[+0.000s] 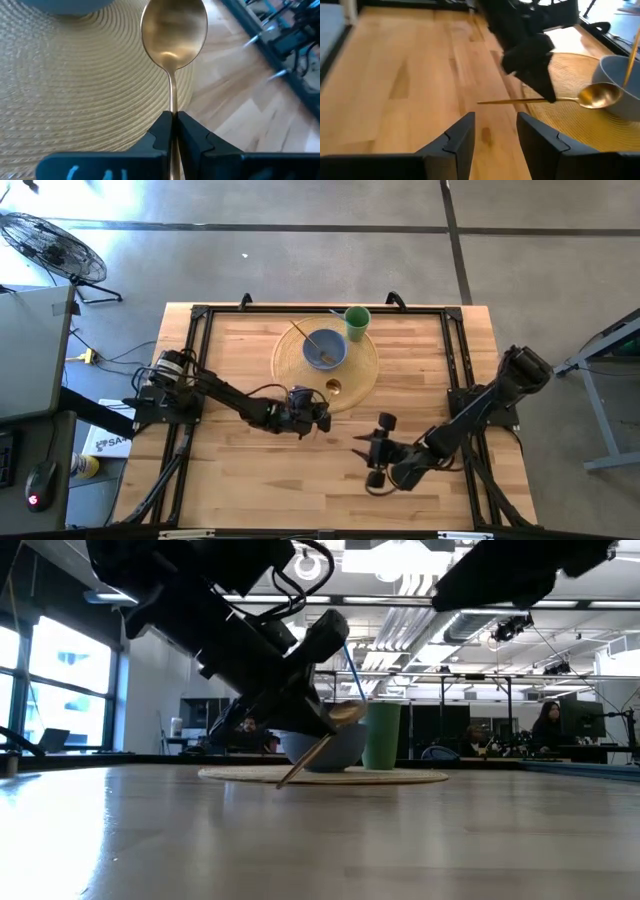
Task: Pick & Place Utensil
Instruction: Put the gold spoon into the blue bowl on the brown mat
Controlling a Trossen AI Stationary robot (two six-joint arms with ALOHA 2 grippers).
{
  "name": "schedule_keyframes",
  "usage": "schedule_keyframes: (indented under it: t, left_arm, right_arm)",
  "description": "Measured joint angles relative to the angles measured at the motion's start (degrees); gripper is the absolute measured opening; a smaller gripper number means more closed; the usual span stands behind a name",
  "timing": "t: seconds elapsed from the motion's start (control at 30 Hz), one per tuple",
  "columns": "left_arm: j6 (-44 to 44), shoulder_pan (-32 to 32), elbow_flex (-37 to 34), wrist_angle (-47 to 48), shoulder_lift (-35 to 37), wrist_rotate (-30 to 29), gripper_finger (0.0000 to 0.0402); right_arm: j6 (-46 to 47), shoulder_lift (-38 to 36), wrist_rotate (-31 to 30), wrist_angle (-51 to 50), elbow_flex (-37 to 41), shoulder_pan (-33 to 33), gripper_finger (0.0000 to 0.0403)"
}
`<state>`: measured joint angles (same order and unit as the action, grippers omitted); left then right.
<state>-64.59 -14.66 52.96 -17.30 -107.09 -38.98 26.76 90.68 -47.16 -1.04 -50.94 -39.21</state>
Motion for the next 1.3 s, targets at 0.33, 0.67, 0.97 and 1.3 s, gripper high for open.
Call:
schedule_keyframes:
  t: [0.33, 0.67, 0.97, 1.3]
  left_arm:
    - [-0.5, 0.0, 0.0, 1.2, 0.0, 0.6, 0.0015]
    - [0.1, 0.0, 0.0, 2.9, 0.0, 0.6, 0.0015]
    - [0.2, 0.1, 0.0, 2.9, 0.0, 2.6, 0.0053]
    - [1.4, 0.1, 0.0, 4.9, 0.9, 2.9, 0.0136]
  right_arm:
    - [-2.1, 8.4, 4.6, 6.8, 0.1, 4.9, 0.0139]
    - [-1.3, 10.4, 6.2, 7.7, 0.1, 7.9, 0.016]
    - [-2.6, 10.4, 10.2, 8.3, 0.1, 8.4, 0.0218]
    - [-1.1, 10.4, 8.8, 9.2, 0.1, 8.4, 0.0221]
